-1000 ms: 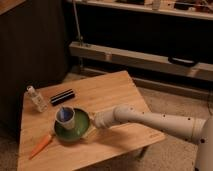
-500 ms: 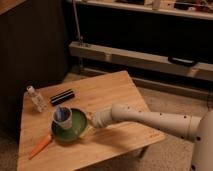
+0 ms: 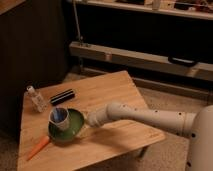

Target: Push the ceramic bowl across the table

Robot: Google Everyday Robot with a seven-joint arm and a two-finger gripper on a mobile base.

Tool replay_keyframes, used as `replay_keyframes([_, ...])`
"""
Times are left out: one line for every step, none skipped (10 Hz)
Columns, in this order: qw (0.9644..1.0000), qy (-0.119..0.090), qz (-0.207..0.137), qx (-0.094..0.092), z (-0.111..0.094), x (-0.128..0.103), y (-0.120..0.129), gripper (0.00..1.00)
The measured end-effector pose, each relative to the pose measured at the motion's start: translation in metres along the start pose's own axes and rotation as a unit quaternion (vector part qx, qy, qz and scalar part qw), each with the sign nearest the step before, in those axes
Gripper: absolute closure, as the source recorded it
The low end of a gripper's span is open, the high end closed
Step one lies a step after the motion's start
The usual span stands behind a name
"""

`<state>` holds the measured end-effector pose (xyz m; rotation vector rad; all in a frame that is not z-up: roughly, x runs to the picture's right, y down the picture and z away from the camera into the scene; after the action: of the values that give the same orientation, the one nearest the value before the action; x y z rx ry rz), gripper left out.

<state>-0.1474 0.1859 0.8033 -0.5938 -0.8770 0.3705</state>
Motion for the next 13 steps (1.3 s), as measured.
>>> replay_keyframes([1.0, 0.0, -0.002, -0.001, 0.002, -0.002, 0.0, 0.21])
replay_keyframes([1.0, 0.0, -0.003, -0.002, 0.003, -0.004, -0.001, 0.21])
replay_keyframes([1.0, 0.0, -0.006, -0.005, 0.007, -0.007, 0.0, 0.21])
replay_keyframes([1.0, 0.0, -0.008, -0.007, 0.01, -0.01, 0.001, 0.21])
replay_keyframes([0.9999, 0.0, -0.009, -0.008, 0.012, -0.012, 0.001, 0.21])
replay_keyframes([0.9999, 0.0, -0.013, -0.011, 0.016, -0.016, 0.002, 0.21])
replay_keyframes([0.9998, 0.0, -0.014, -0.013, 0.02, -0.018, 0.003, 0.21])
replay_keyframes([0.9998, 0.0, -0.016, -0.015, 0.022, -0.02, 0.004, 0.21])
replay_keyframes([0.9997, 0.0, -0.018, -0.019, 0.026, -0.023, 0.006, 0.21])
replay_keyframes([0.9996, 0.0, -0.02, -0.022, 0.03, -0.024, 0.008, 0.21])
replay_keyframes([0.9995, 0.0, -0.021, -0.025, 0.032, -0.026, 0.009, 0.21])
replay_keyframes([0.9993, 0.0, -0.024, -0.028, 0.036, -0.029, 0.01, 0.21])
replay_keyframes([0.9991, -0.001, -0.027, -0.033, 0.04, -0.032, 0.012, 0.21])
